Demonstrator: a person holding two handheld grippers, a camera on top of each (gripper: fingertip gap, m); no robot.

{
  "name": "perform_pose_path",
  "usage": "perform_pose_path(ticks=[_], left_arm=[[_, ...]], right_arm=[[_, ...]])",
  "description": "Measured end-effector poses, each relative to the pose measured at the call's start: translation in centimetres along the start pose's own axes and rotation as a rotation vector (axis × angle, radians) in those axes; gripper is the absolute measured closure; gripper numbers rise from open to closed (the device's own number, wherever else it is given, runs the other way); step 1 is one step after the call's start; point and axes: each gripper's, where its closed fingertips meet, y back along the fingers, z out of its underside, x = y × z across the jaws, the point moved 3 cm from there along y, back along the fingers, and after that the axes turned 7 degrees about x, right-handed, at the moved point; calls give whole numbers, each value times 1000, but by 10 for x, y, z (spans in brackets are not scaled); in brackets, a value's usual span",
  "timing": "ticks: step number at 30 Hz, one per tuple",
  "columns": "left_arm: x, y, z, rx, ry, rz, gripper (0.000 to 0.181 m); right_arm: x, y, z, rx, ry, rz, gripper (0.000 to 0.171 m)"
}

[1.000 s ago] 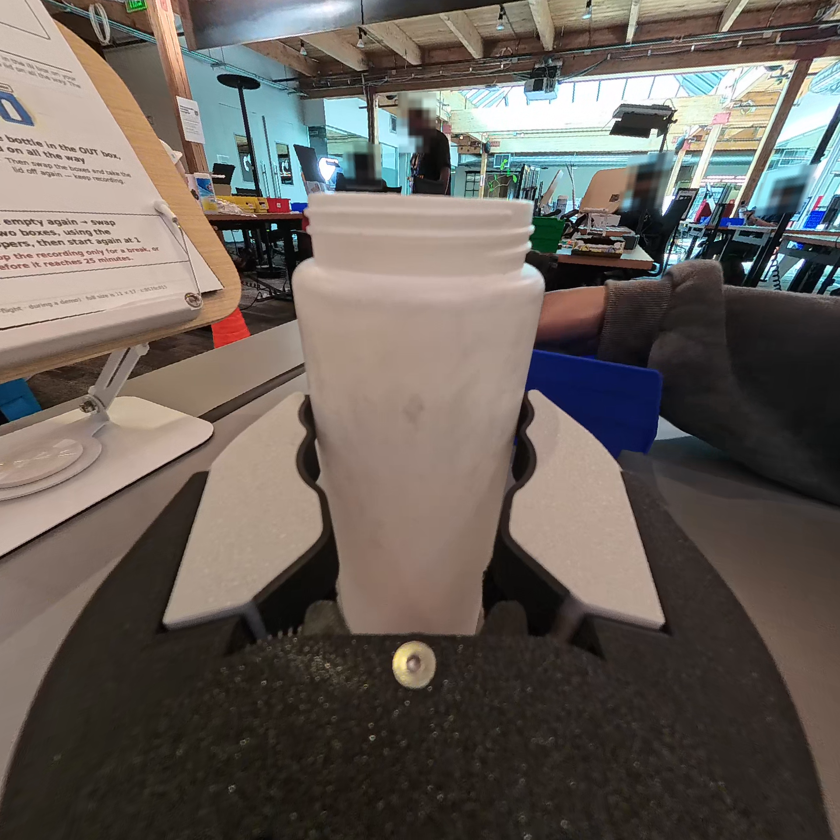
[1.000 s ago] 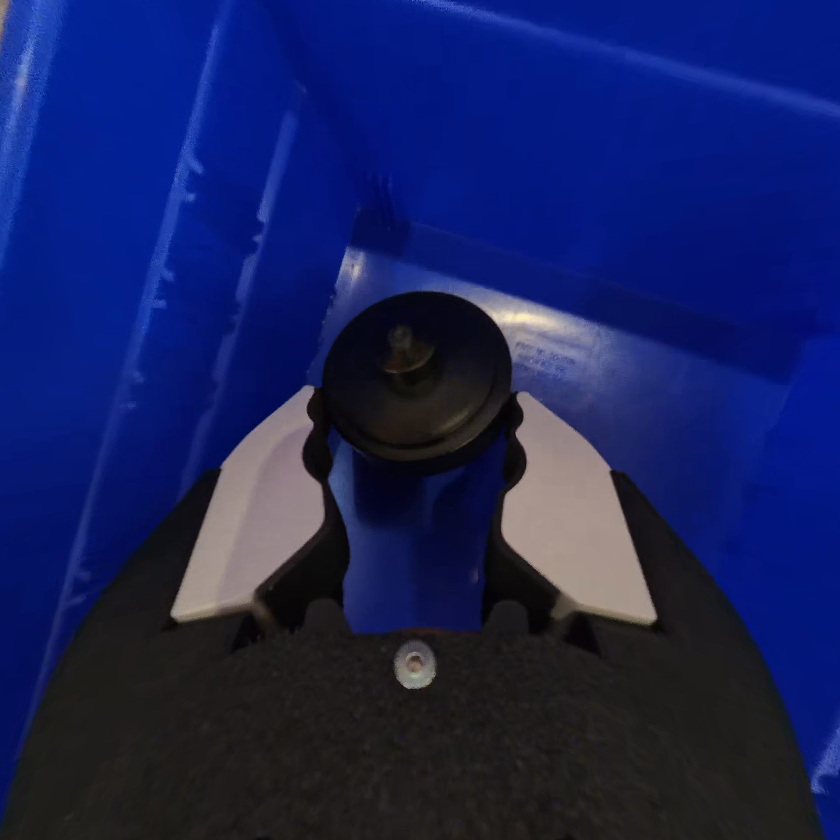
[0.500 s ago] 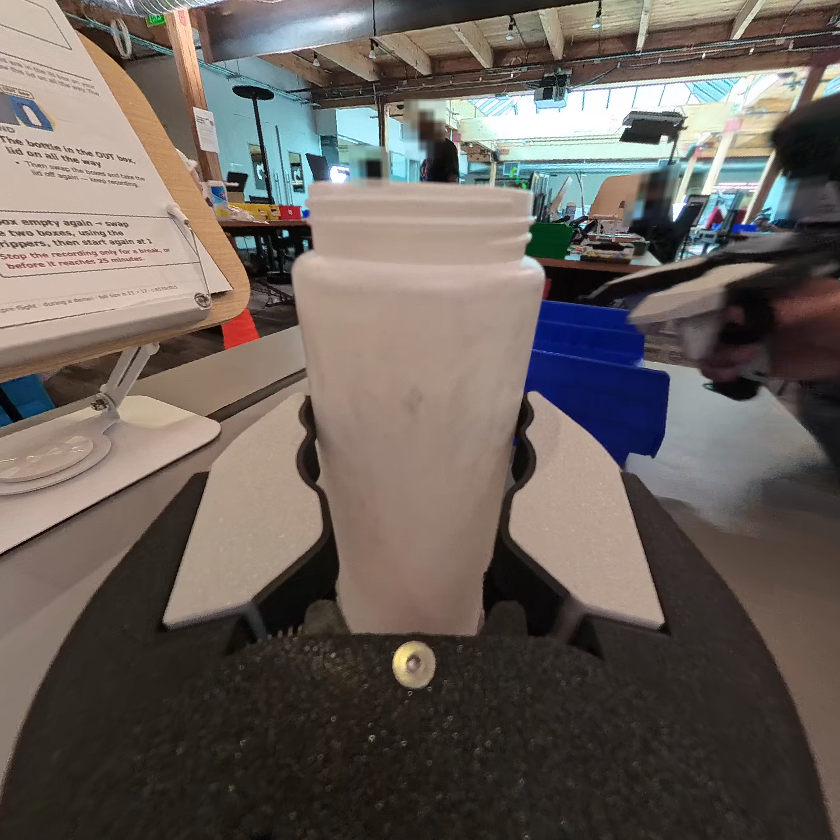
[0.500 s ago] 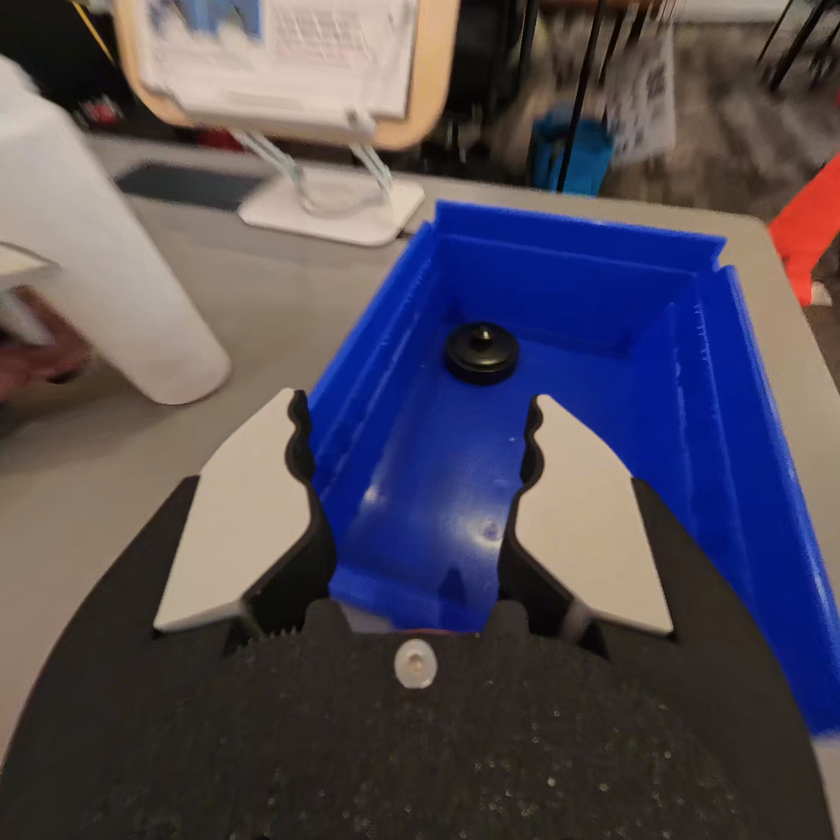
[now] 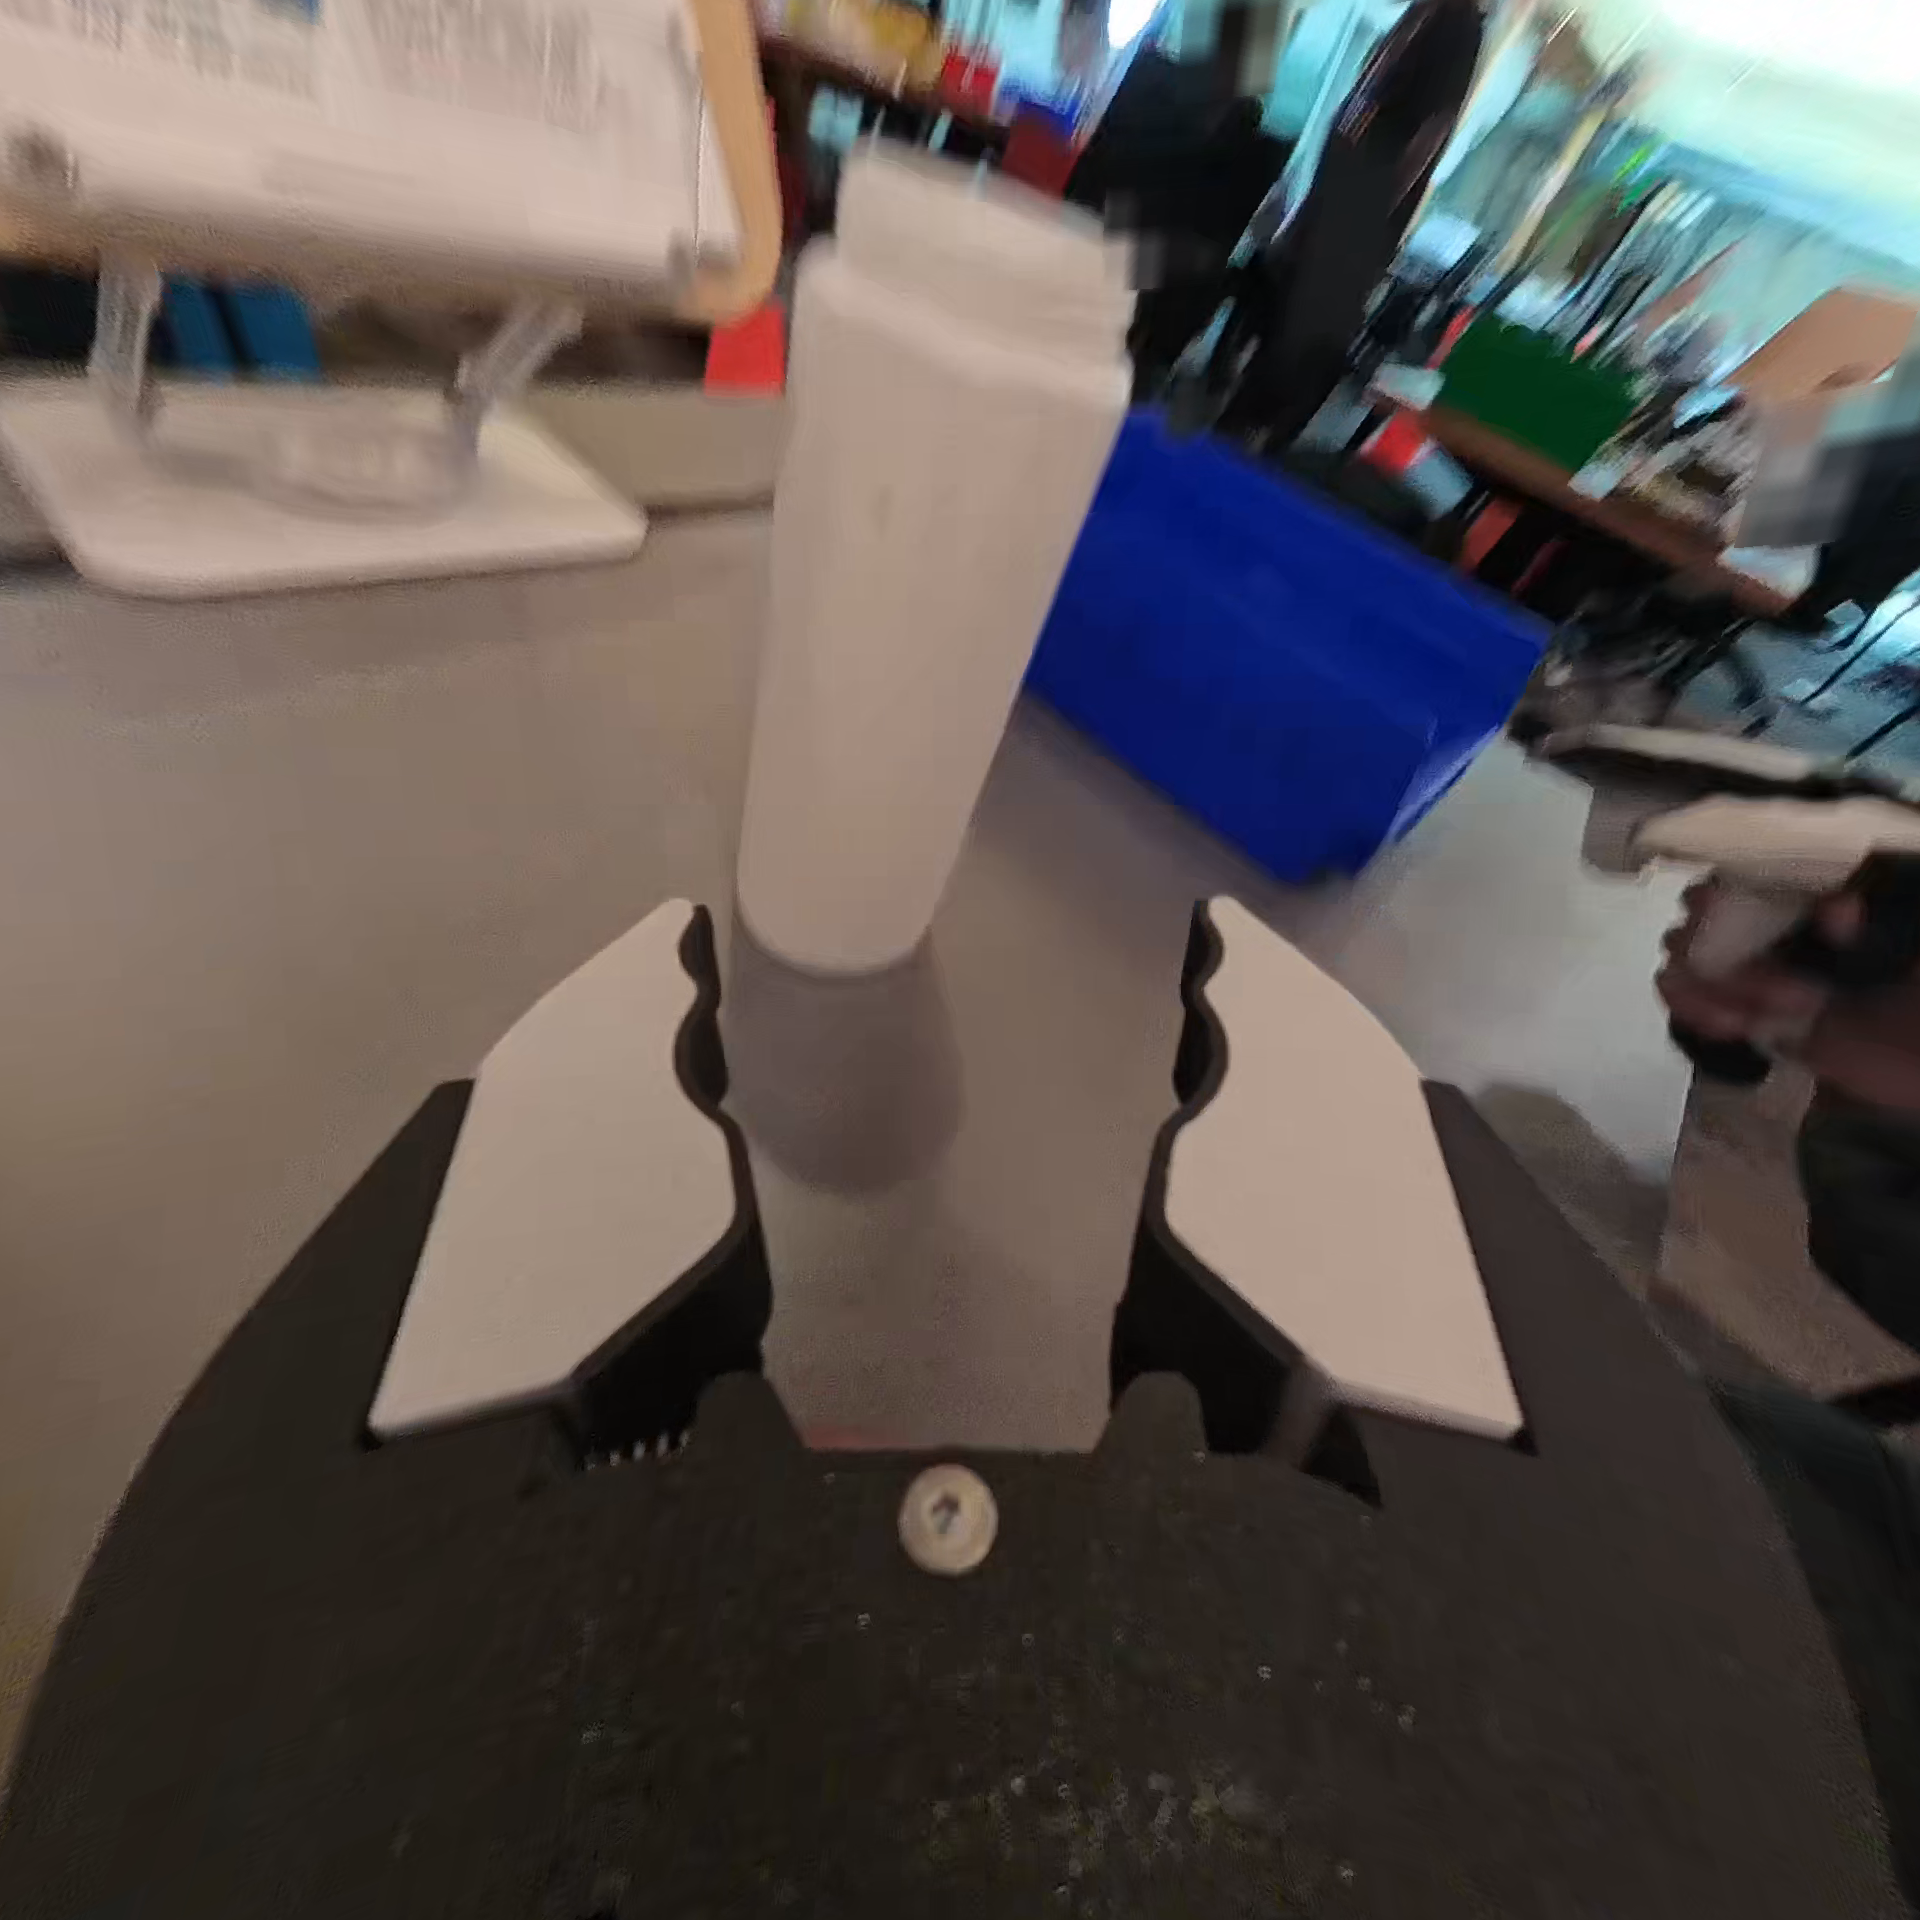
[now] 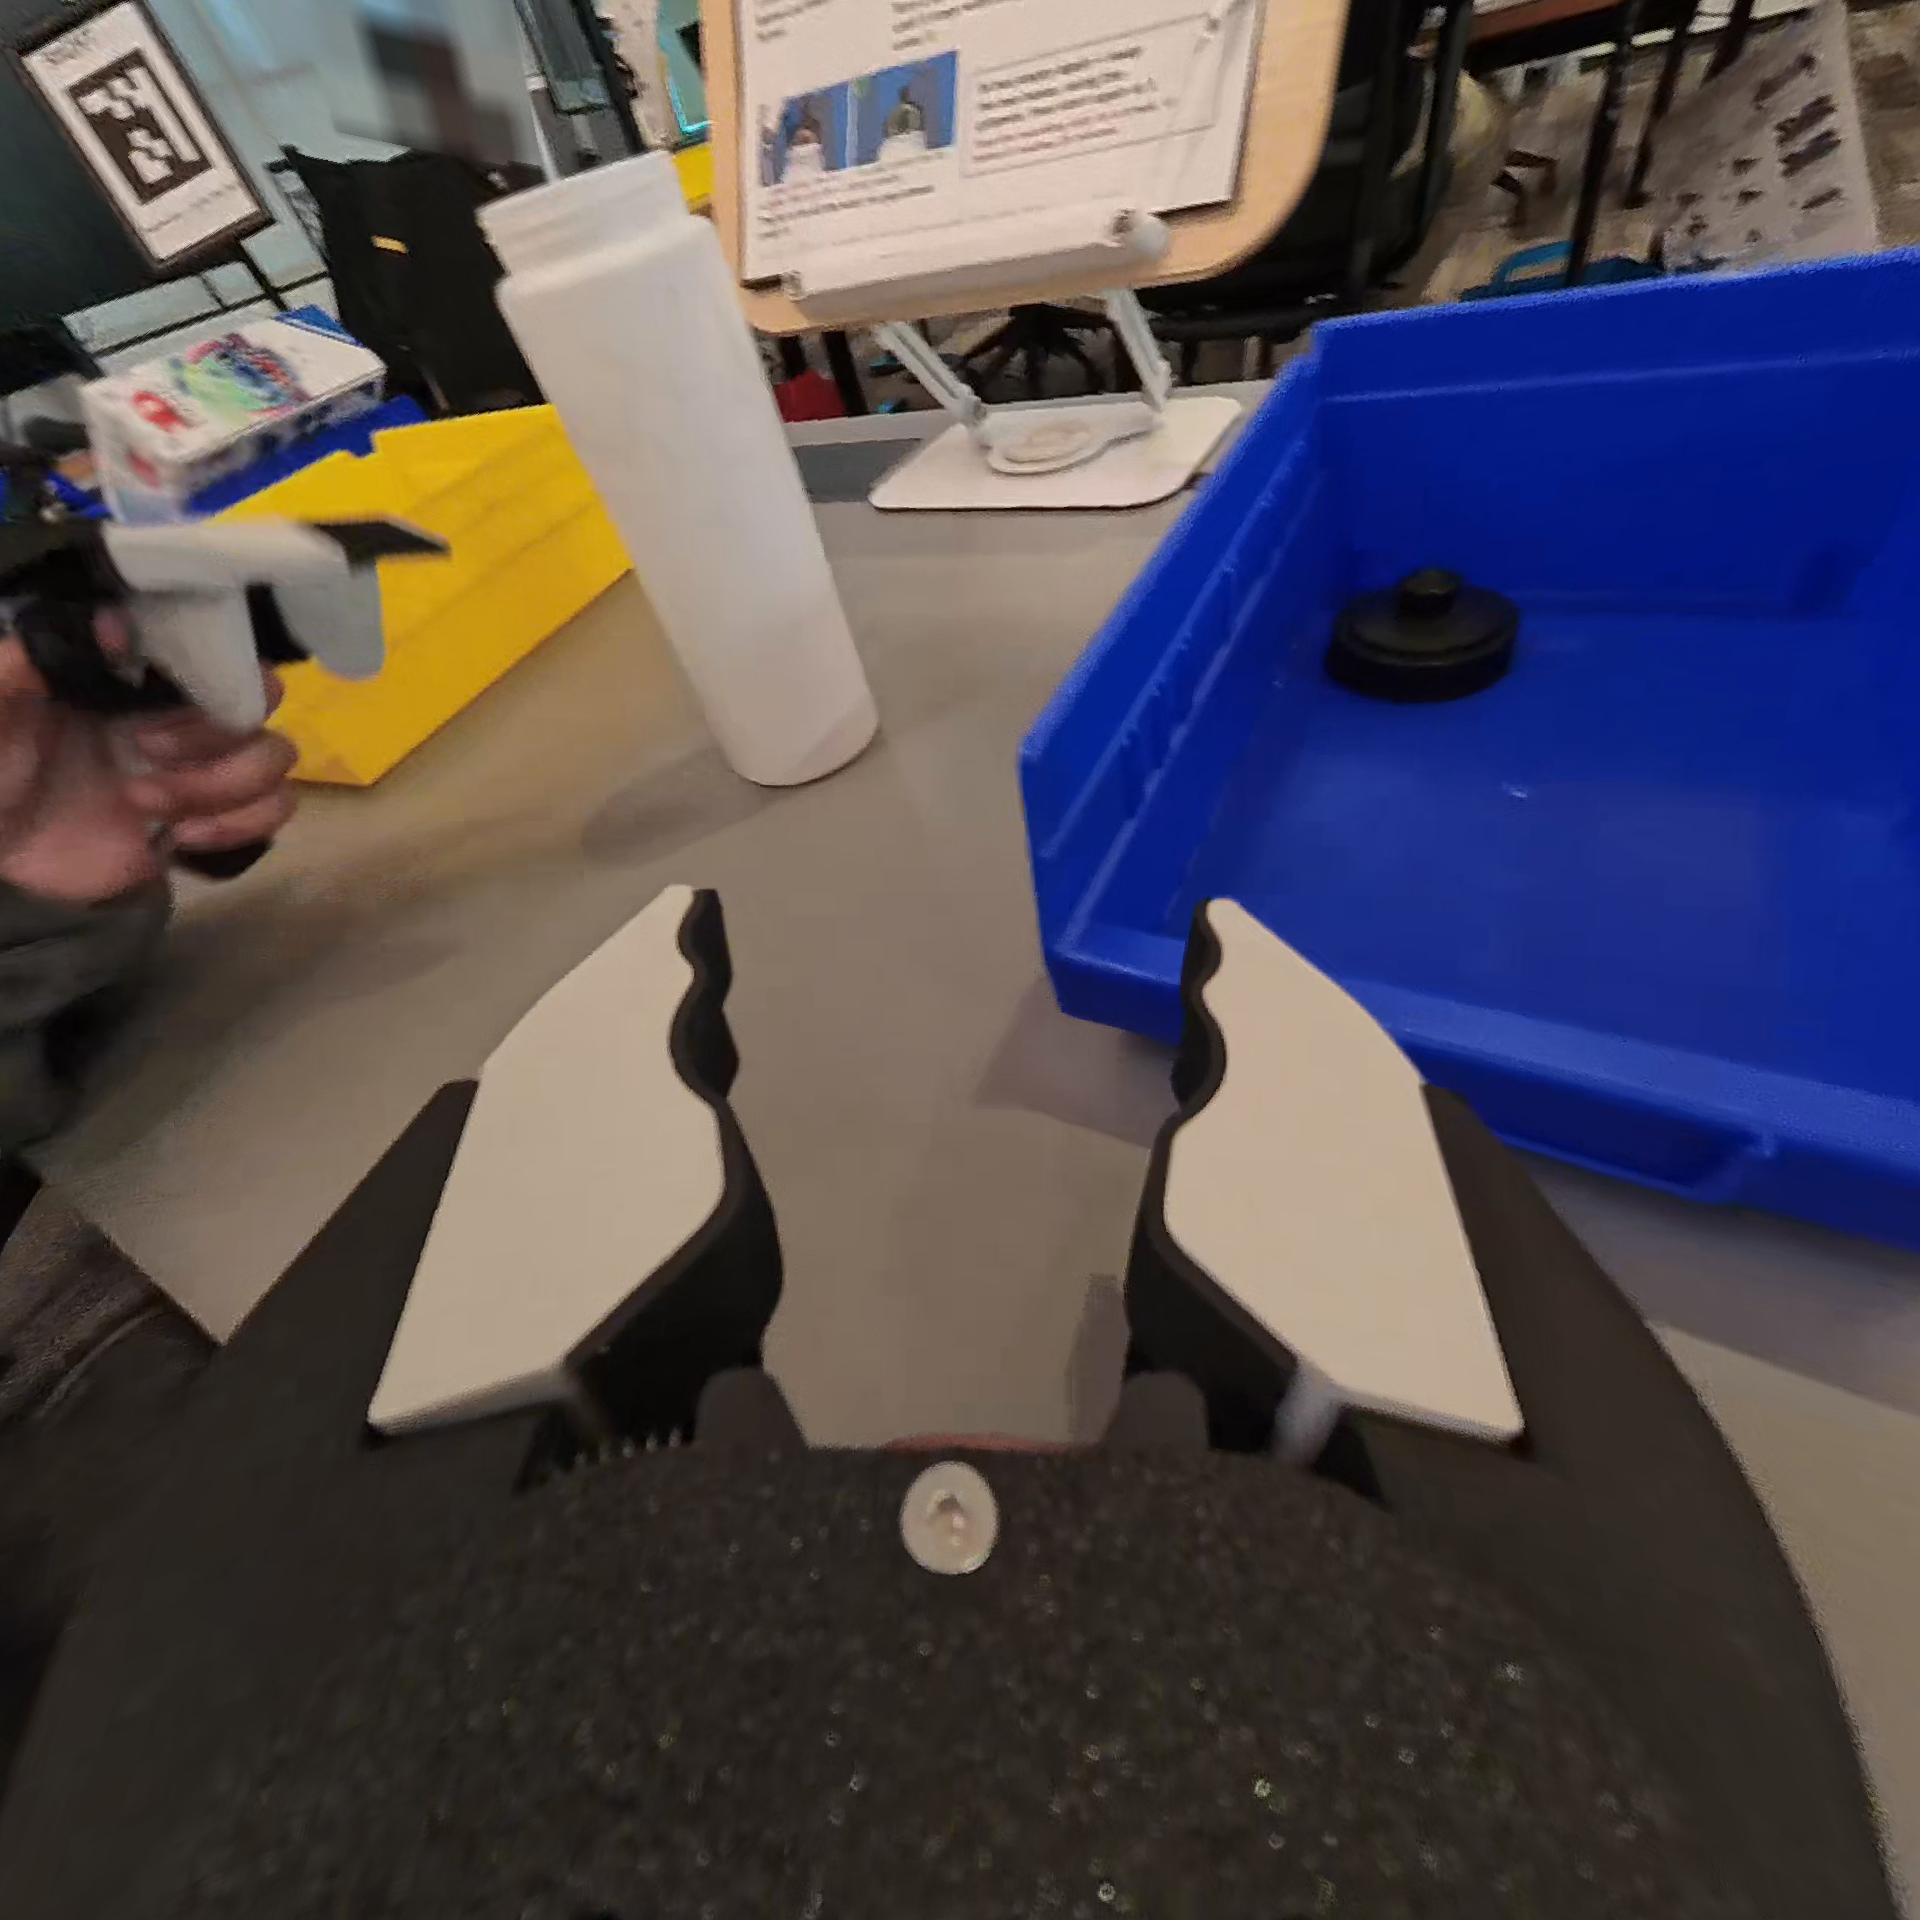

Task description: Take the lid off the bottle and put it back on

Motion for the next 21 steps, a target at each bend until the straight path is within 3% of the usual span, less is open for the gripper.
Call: perform_pose_path(ticks=[4, 11, 14, 17, 21], left_arm=[[16, 62, 49, -36, 75, -98, 101], [1, 108, 34, 78, 38, -199, 105], [2, 117, 38, 52, 74, -198, 105], [1, 124, 34, 71, 27, -226, 105], [3, 133, 32, 85, 4, -233, 105]], right_arm=[[-18, -12, 2, -15, 53, -57, 88], [-61, -50, -12, 29, 86, -162, 92], [-93, -89, -23, 45, 117, -235, 91], [-109, -143, -32, 15, 162, -246, 75], [-96, -215, -50, 55, 216, -134, 64]])
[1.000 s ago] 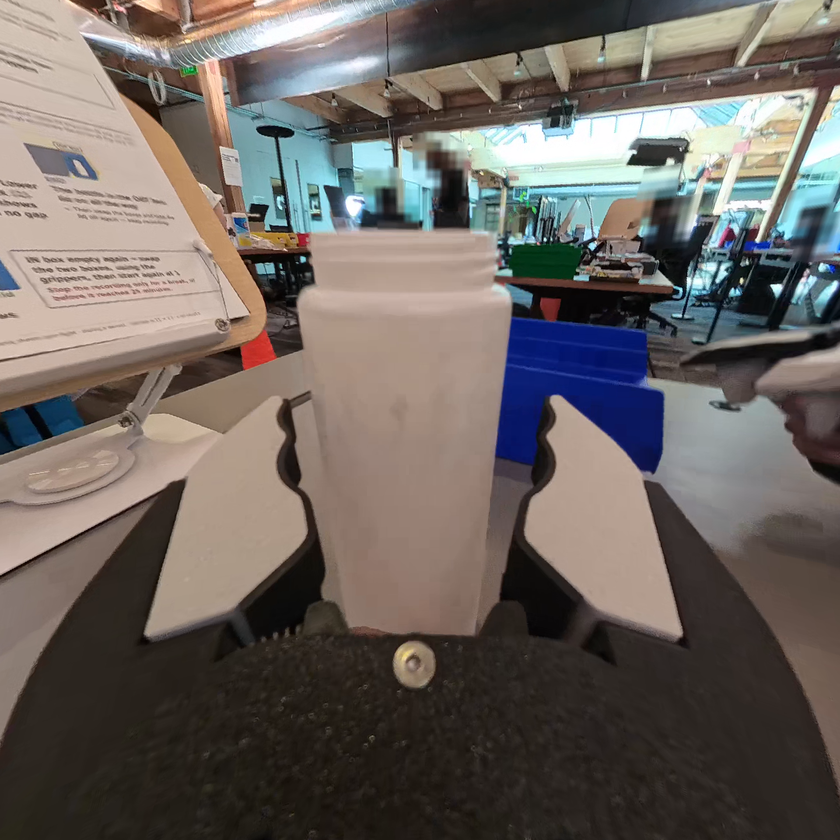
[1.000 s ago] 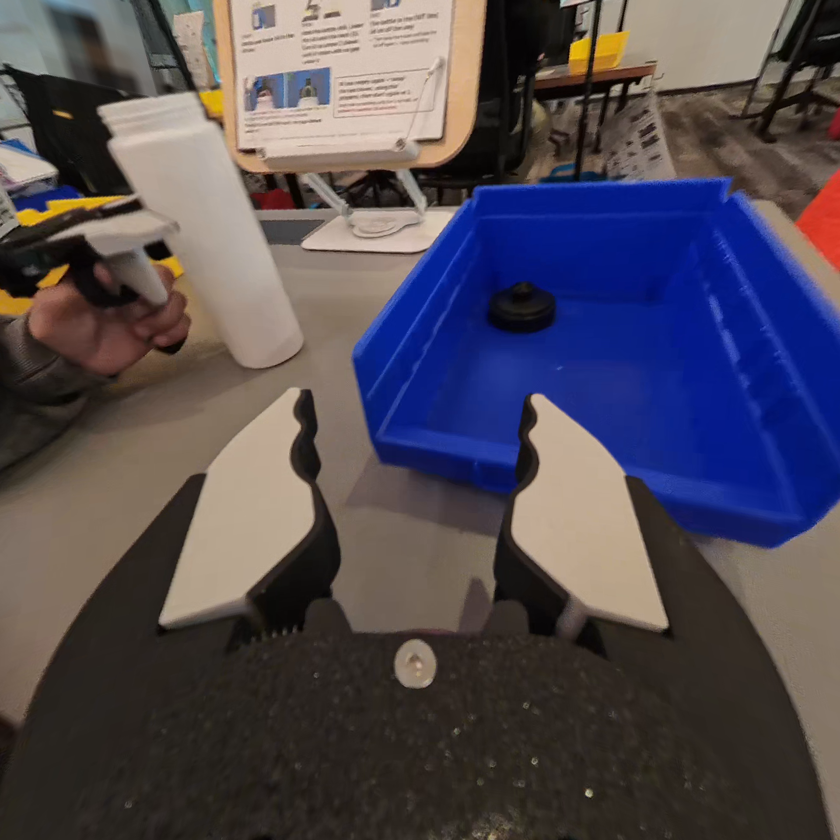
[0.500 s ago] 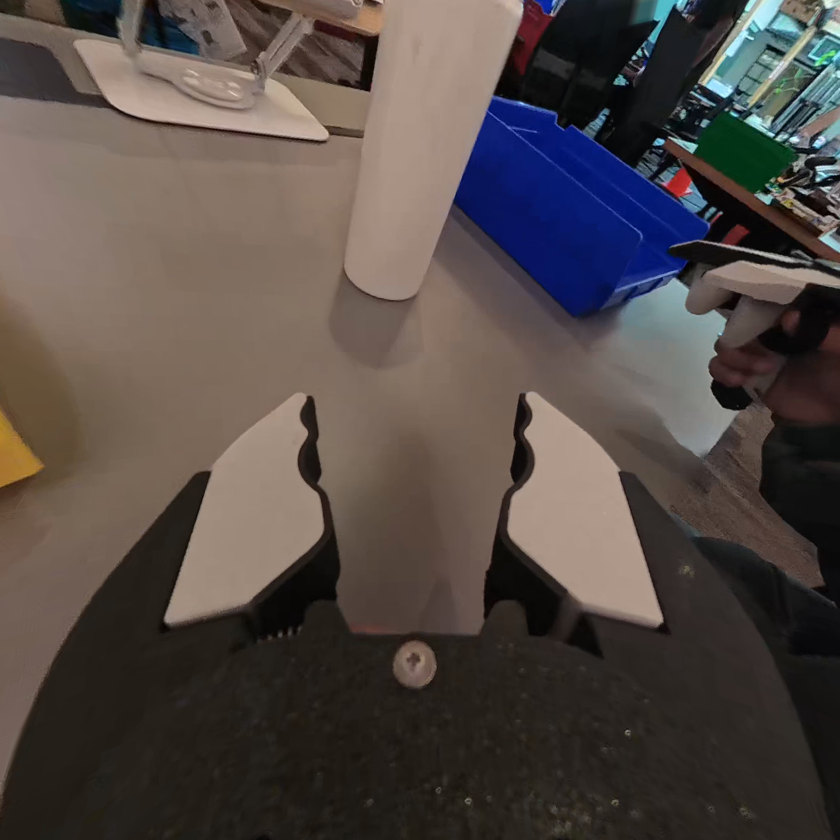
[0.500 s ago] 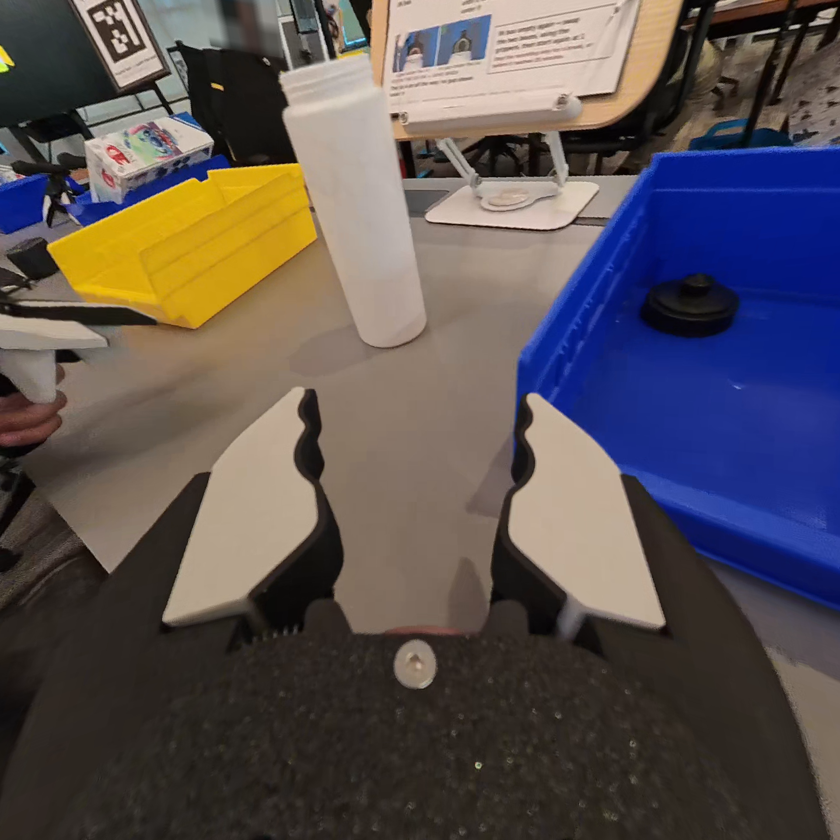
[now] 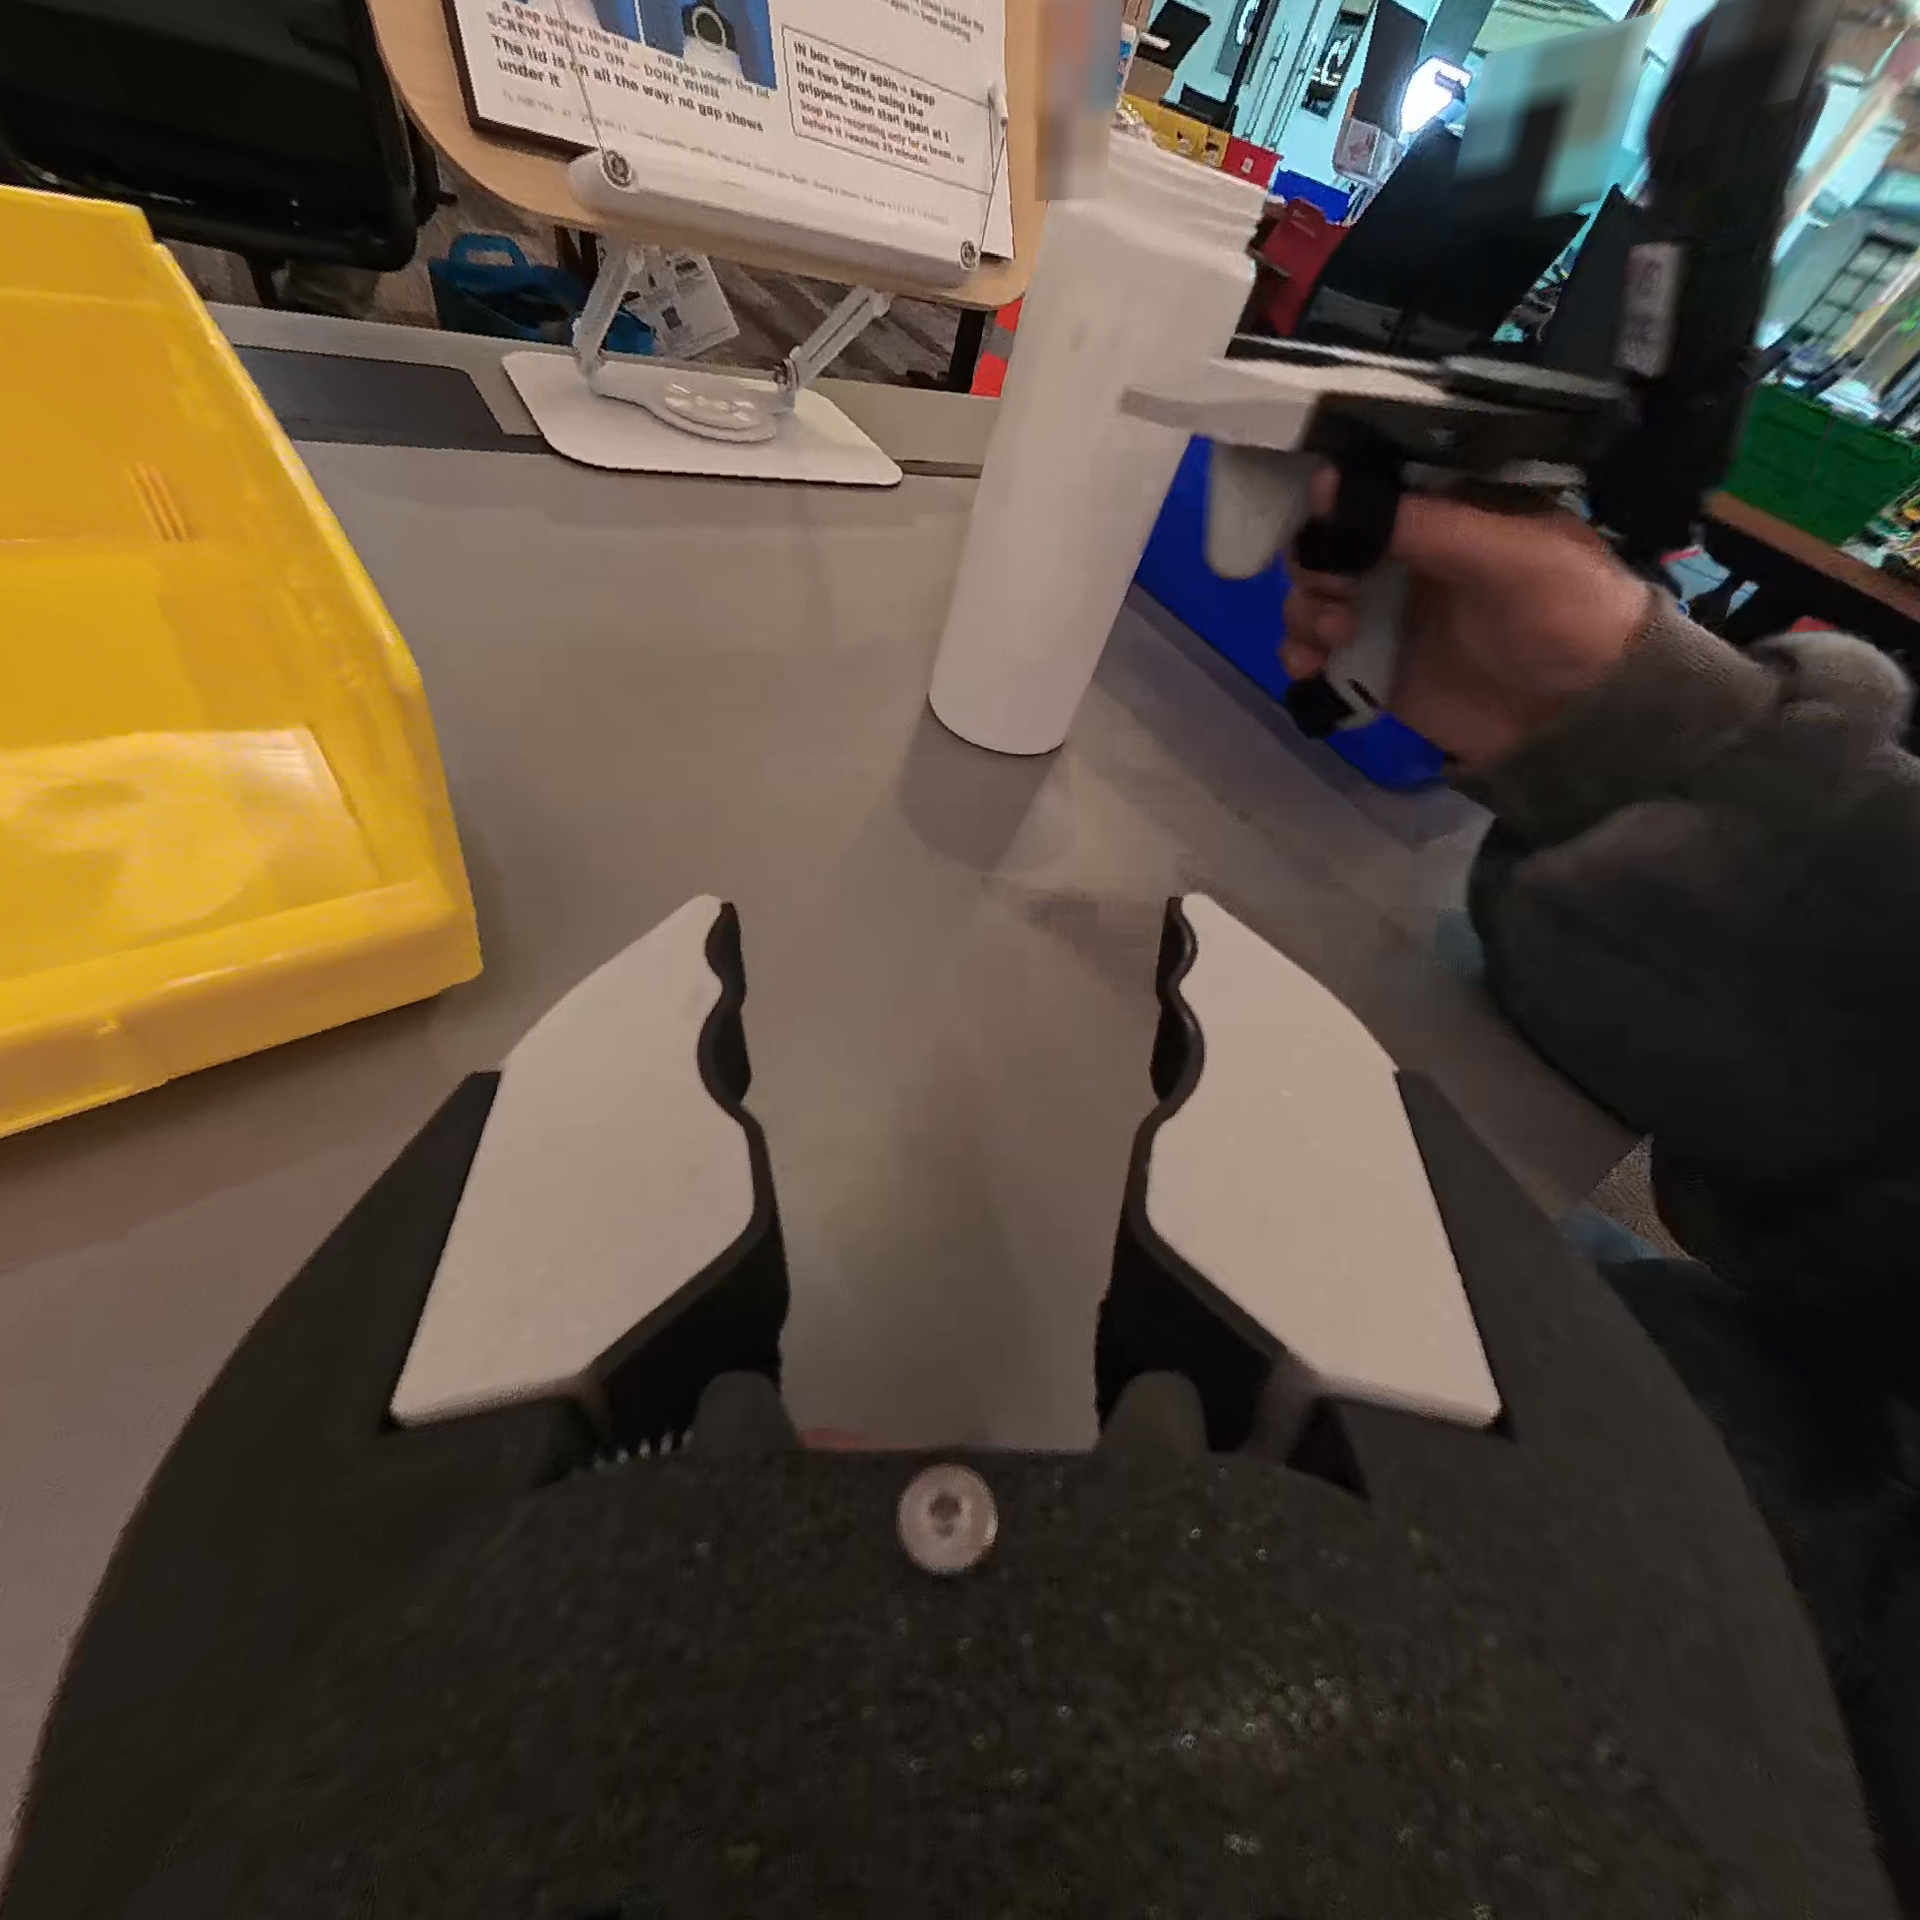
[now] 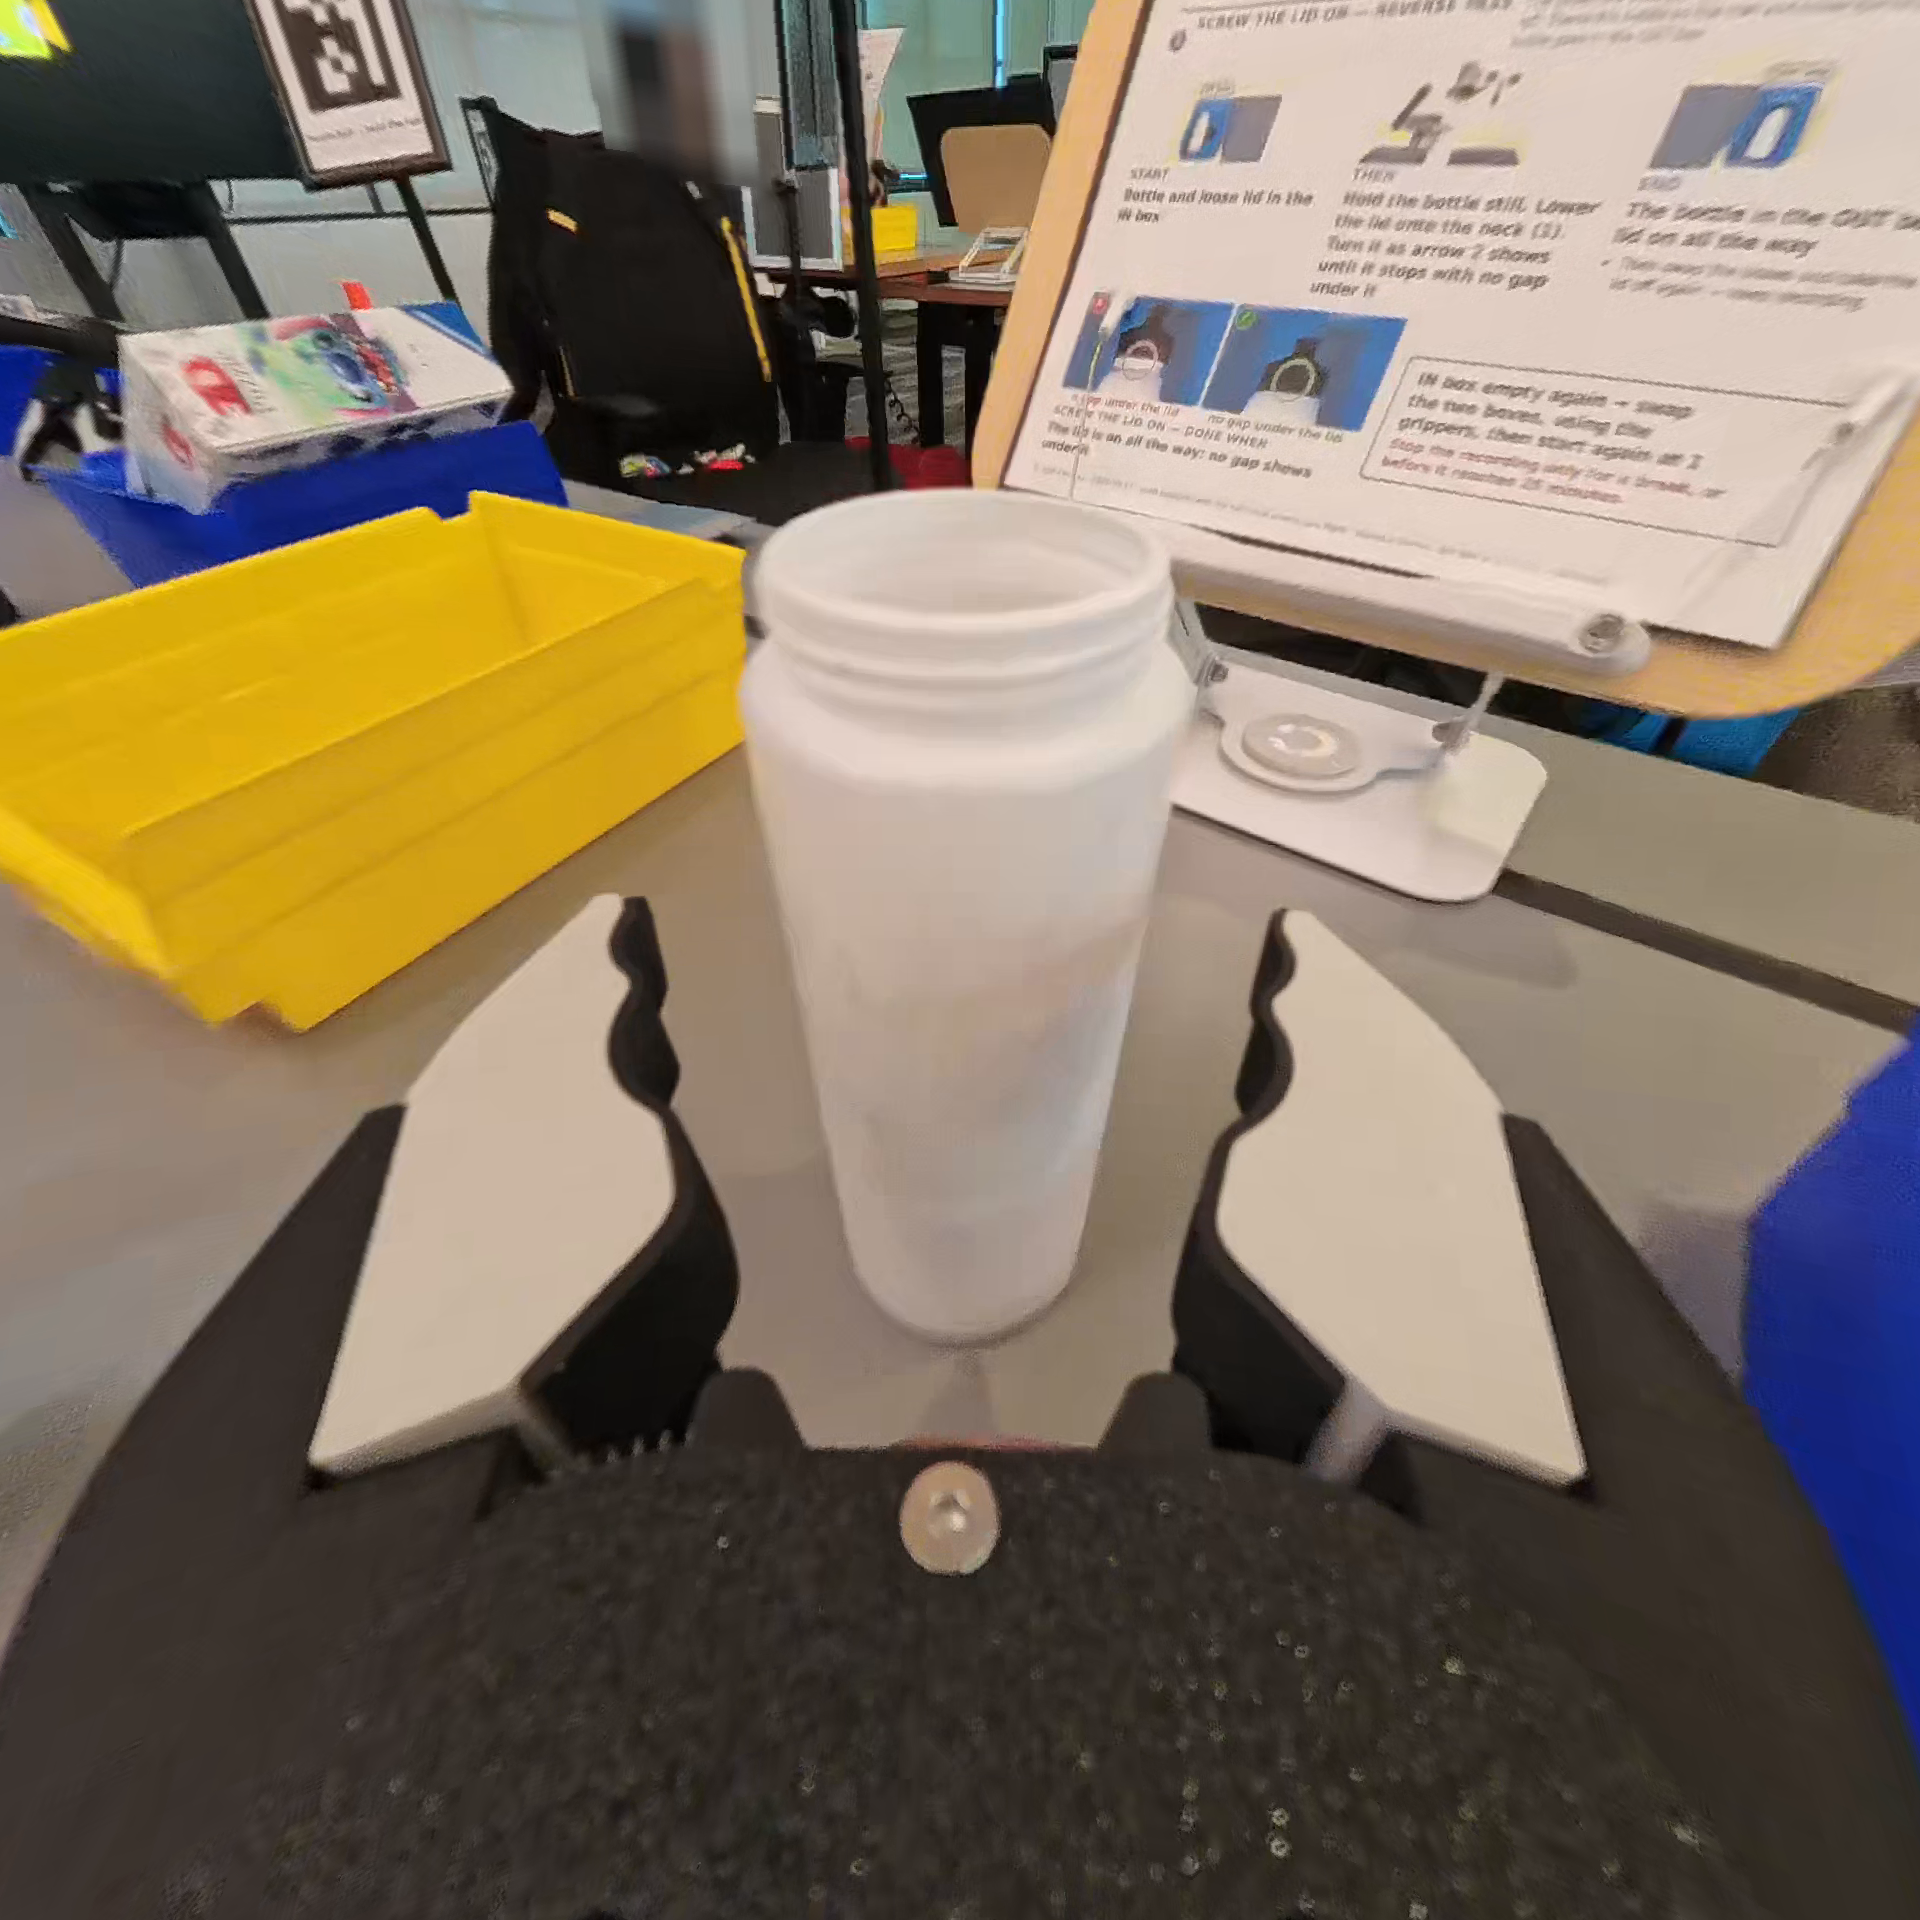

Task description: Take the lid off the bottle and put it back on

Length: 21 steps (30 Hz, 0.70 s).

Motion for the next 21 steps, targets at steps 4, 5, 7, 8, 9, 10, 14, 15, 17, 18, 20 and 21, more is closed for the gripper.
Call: perform_pose_path(ticks=[4, 5, 7, 8, 9, 10, 14, 15, 17, 18, 20, 21], left_arm=[[-2, 9, 0, 2, -60, -33, 105], [-3, 12, 1, 2, -78, -49, 106], [-6, 20, 0, 12, -105, -78, 106], [-7, 23, -1, 17, -112, -87, 107], [-8, 25, -2, 20, -115, -92, 107], [-9, 27, -2, 22, -113, -94, 107], [-5, 25, -2, 20, -96, -70, 107], [-2, 22, -2, 17, -99, -60, 107], [4, 16, -1, 6, -117, -35, 107], [8, 12, 0, 0, -129, -22, 107], [16, 4, 3, -18, -153, 6, 107], [20, 0, 5, -28, -165, 22, 107]], right_arm=[[1, -45, 16, -105, -100, -94, 77], [5, -47, 15, -107, -125, -75, 78], [12, -39, 0, -57, -151, -42, 78], [13, -31, -12, -25, -158, -47, 78], [12, -20, -26, -8, -155, -61, 78], [13, -7, -42, 1, -141, -67, 78], [50, 63, -117, 34, -47, 44, 78], [68, 82, -133, 35, -27, 103, 78], [108, 115, -150, -8, -7, 208, 78], [129, 126, -148, -68, -23, 241, 78], [174, 139, -120, -236, -155, 308, 78], [194, 142, -98, -332, -256, 336, 78]])
